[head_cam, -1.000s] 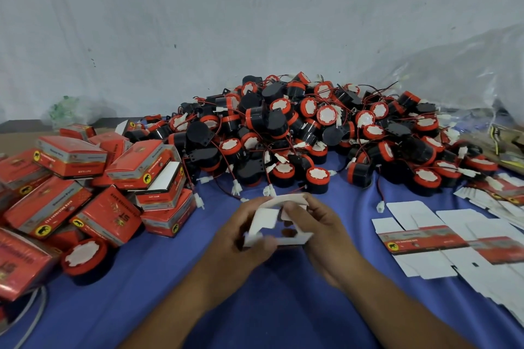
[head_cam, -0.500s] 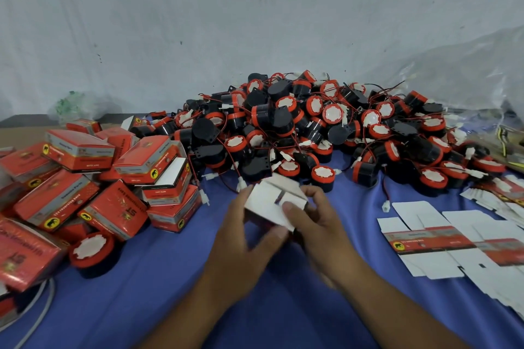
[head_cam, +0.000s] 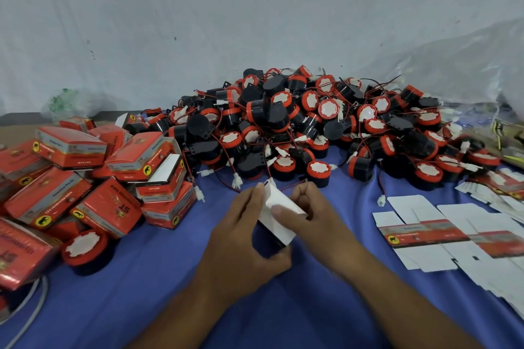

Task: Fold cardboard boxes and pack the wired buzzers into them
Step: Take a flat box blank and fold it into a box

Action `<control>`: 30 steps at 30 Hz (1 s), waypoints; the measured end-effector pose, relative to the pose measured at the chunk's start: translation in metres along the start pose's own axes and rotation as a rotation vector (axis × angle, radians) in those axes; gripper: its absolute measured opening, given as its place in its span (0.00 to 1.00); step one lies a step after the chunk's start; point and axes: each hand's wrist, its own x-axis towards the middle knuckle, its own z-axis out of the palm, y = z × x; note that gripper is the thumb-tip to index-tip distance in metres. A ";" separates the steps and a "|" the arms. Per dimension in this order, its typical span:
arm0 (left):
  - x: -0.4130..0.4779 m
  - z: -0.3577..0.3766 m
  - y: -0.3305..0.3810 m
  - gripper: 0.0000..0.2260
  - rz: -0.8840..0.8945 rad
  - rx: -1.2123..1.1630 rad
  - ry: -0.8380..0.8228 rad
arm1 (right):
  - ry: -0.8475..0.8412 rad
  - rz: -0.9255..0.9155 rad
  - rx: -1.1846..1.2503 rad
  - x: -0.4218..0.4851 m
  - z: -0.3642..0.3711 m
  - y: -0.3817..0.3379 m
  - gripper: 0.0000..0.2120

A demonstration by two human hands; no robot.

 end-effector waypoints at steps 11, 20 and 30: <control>0.002 0.000 0.004 0.37 0.007 -0.037 -0.021 | 0.019 -0.202 -0.230 -0.005 0.001 0.000 0.20; 0.000 -0.001 0.002 0.38 0.008 -0.015 -0.002 | -0.021 -0.128 -0.230 -0.003 0.004 0.006 0.21; 0.000 0.000 0.000 0.36 0.098 -0.064 0.029 | -0.004 -0.123 -0.150 0.000 -0.003 0.007 0.19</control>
